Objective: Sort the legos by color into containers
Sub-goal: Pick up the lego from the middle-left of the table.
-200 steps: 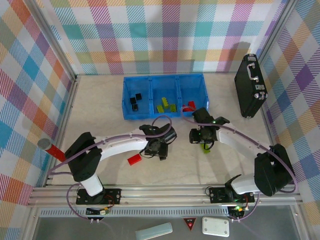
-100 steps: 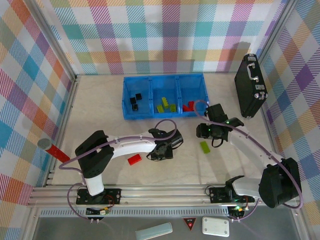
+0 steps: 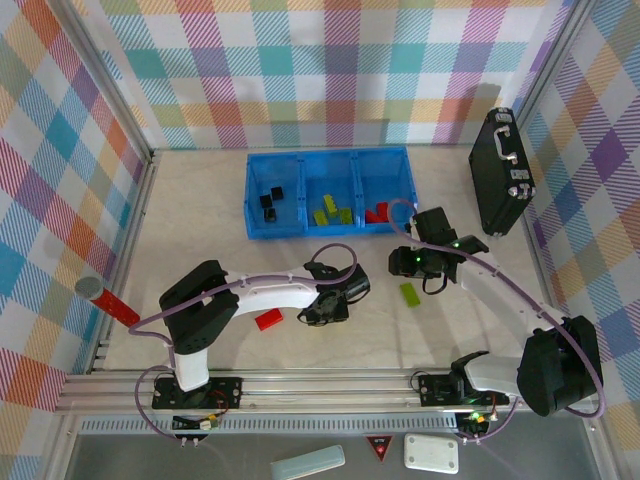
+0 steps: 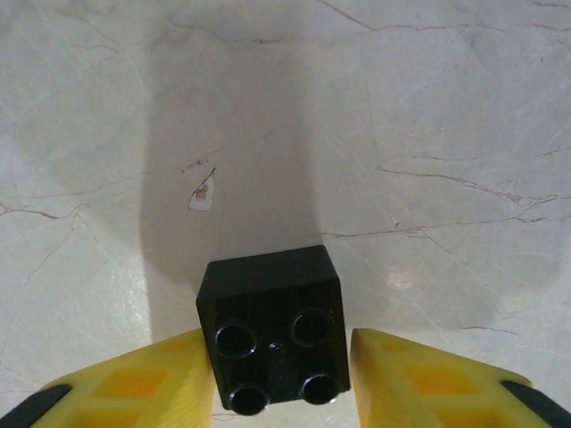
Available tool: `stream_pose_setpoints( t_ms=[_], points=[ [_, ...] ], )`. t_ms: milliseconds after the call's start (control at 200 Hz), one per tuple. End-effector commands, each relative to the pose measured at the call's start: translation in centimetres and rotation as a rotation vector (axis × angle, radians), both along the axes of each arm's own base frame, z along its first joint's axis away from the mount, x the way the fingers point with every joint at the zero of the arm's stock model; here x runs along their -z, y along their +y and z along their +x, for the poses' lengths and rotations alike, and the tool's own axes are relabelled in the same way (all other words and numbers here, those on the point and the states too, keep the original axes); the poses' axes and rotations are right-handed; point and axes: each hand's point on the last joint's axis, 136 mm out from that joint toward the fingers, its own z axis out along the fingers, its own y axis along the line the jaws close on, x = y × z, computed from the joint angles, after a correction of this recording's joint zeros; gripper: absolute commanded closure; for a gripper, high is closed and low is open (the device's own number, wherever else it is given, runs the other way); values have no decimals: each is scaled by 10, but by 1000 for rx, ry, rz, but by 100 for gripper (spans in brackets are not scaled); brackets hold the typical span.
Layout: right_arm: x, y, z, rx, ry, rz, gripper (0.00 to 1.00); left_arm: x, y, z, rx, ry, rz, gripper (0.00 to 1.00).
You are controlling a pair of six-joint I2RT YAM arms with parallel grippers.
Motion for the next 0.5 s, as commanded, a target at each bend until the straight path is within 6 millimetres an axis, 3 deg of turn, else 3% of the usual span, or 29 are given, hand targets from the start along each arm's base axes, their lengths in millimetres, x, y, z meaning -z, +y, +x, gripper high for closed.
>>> stream_pose_setpoints(
  t_ms=[0,495],
  points=[
    [1,2,1,-23,-10,17,55,4,5,-5,-10,9,31,60],
    [1,1,1,-24,-5,14,55,-9,5,0,32,-22,37,64]
  ],
)
